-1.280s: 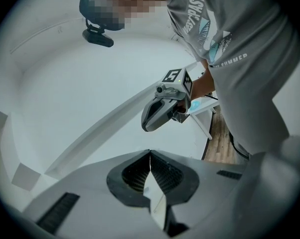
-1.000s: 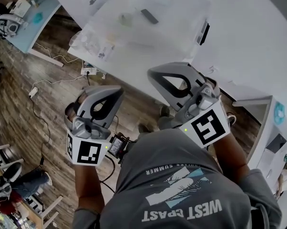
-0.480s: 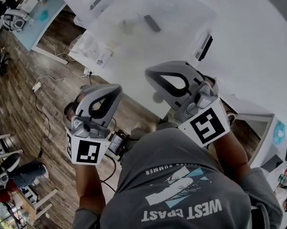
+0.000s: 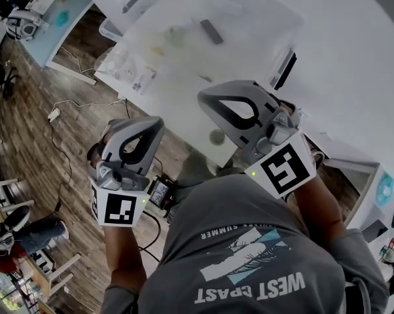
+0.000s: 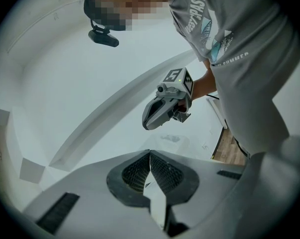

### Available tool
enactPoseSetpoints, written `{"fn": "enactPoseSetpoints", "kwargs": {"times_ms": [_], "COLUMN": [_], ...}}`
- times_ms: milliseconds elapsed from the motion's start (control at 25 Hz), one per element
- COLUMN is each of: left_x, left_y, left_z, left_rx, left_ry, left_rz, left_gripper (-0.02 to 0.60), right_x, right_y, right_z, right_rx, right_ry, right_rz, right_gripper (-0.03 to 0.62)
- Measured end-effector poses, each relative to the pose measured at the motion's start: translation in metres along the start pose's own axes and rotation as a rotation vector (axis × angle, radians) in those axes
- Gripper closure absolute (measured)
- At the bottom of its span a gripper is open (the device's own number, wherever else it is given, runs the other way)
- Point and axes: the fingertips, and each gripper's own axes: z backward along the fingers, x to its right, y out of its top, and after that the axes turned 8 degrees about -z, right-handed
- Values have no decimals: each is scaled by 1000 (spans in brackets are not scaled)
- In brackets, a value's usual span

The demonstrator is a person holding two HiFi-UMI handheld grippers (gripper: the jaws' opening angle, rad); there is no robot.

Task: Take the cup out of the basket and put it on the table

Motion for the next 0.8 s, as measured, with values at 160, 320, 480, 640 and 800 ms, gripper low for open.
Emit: {"fn": "enactPoseSetpoints", "kwargs": {"times_ms": [160,320,480,640,800], "left_x": [-8,-21,-33,-43,-49], "left_y": [-15,-24,-41,-62,-81], "left_z": [-15,-29,-38,-45,-51], "left_rx": [15,45,61,54,39], "left_ry": [-19,-25,-29,-28,-32], "left_rz": [1,12,29,50,78], "left_gripper": [572,572,572,571,571], "right_x": [15,33,53,76,102], "right_y": [-7,-14,-18,-19,-28], "right_z": [-10,-24,-47,-72,-101], "right_rx": [-21,-43,-61,-63,-83], "right_ry": [-22,-30,-29,-19,-13], "right_rz": [-12,-10,-16,9,20], "right_gripper": [582,582,582,582,582]}}
